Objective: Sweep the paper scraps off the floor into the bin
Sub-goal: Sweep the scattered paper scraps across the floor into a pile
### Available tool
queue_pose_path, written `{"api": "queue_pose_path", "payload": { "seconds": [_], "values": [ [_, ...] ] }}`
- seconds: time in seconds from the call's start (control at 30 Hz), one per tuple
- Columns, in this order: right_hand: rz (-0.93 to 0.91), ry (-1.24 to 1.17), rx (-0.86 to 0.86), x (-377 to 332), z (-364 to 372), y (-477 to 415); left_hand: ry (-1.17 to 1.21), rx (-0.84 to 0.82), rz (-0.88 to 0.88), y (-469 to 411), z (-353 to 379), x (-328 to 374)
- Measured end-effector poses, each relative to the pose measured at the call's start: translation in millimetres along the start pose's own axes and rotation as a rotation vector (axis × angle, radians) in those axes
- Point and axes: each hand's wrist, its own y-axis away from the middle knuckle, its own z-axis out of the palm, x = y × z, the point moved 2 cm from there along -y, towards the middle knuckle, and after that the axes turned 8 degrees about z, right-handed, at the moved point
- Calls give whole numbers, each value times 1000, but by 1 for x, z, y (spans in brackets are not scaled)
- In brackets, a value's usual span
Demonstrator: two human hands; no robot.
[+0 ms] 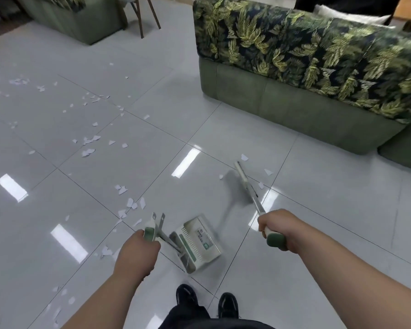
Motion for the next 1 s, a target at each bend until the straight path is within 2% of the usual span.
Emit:
{"api": "queue_pose_path", "payload": {
  "seconds": [0.2, 0.4, 0.63, 1.0],
  "values": [
    [69, -55, 145, -35, -23, -55, 1, -15, 52, -64, -5, 29],
    [136, -121, 201, -108, -23, -110, -38, -61, 76, -137, -24, 56],
    [156, -81, 108, -172, 29, -143, -46, -79, 105, -201, -57, 65],
    [71, 69, -182, -218, 150, -85, 27, -37, -2, -217, -99, 45]
  ]
}}
